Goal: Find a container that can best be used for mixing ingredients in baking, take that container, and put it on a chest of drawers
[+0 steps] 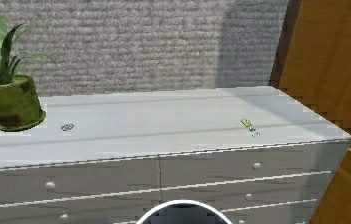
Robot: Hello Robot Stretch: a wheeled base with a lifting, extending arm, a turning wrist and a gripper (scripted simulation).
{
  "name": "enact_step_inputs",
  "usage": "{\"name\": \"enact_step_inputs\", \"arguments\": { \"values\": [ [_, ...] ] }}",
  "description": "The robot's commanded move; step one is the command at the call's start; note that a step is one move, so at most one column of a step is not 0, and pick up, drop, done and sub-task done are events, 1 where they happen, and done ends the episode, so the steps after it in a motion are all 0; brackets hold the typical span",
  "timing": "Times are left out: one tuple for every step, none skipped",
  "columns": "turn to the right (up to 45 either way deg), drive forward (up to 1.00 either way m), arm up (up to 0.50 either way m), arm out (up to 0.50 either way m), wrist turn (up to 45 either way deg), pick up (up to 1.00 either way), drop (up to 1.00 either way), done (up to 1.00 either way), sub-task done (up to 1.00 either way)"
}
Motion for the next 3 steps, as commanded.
{"name": "enact_step_inputs", "arguments": {
  "values": [
    [0.0, 0.35, 0.00, 0.00, 0.0, 0.00, 0.00, 0.00, 0.00],
    [-3.0, 0.00, 0.00, 0.00, 0.0, 0.00, 0.00, 0.00, 0.00],
    [9.0, 0.00, 0.00, 0.00, 0.0, 0.00, 0.00, 0.00, 0.00]
  ]
}}
